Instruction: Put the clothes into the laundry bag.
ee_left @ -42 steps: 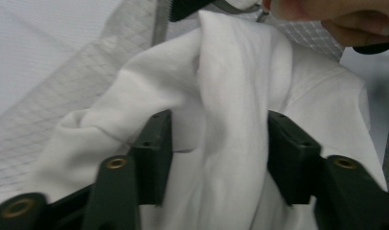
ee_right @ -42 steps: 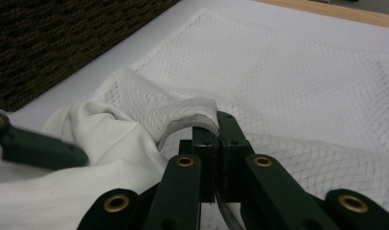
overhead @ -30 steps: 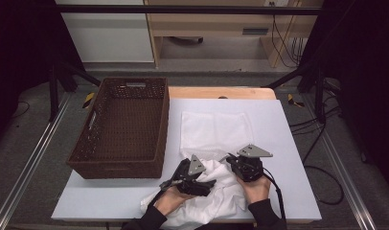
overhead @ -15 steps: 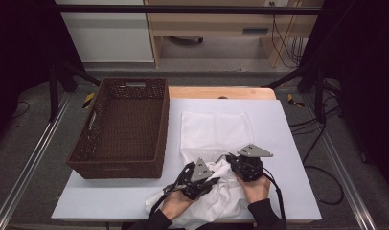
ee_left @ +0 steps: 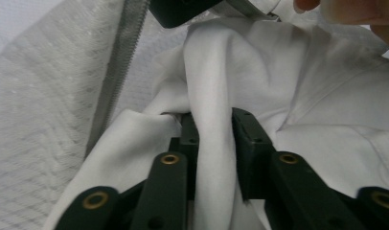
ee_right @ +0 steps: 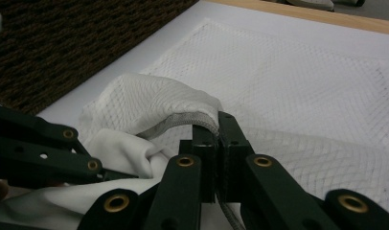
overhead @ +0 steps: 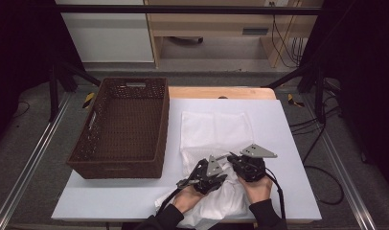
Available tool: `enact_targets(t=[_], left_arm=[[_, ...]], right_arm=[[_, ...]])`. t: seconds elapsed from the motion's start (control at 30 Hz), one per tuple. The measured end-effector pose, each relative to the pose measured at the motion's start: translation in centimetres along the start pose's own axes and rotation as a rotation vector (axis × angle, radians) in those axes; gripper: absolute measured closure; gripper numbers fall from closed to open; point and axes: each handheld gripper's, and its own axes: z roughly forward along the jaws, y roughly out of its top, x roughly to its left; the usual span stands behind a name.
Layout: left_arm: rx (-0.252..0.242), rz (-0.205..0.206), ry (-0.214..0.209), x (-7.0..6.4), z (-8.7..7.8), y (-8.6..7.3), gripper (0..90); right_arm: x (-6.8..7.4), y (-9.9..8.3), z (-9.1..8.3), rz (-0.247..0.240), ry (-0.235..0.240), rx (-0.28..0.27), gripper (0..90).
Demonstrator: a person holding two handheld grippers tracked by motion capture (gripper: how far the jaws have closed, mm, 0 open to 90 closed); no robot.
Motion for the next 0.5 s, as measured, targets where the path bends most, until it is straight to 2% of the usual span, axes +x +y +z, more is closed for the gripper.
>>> enact_targets(t=[0.13,0.2,0.23,0.3,0.37,0.43,0.5], left_arm=[[0.014,-0.018,0.008,-0.2,-1.1,0.1,45.3],[0.026,-0.011,0.016,-0.2,-1.9,0.2,34.5],[0.033,-0.005,0.018,-0.1,-2.5,0.1,31.8],[0.015,-0.007,0.028,0.2,-3.8,-0.6,29.9],[0.020,-0.030,0.031,0.8,-4.4,-1.3,29.5],[0.028,-0.067,0.008,1.4,-4.6,-2.0,28.5],[0.044,-0.068,0.024,1.6,-4.5,-2.7,29.1]], right_arm=[[0.0,-0.1,0.1,-0.011,-0.011,0.008,87.7],[-0.1,-0.1,0.1,-0.010,-0.013,0.012,87.7],[-0.1,-0.1,0.1,-0.009,-0.014,0.011,87.6],[-0.2,-0.1,0.0,-0.003,-0.015,0.008,87.6],[-0.2,-0.1,0.0,-0.003,-0.016,0.009,87.6],[-0.2,-0.1,0.0,-0.002,-0.016,0.012,87.6],[-0.2,-0.1,0.0,-0.006,-0.016,0.010,87.6]])
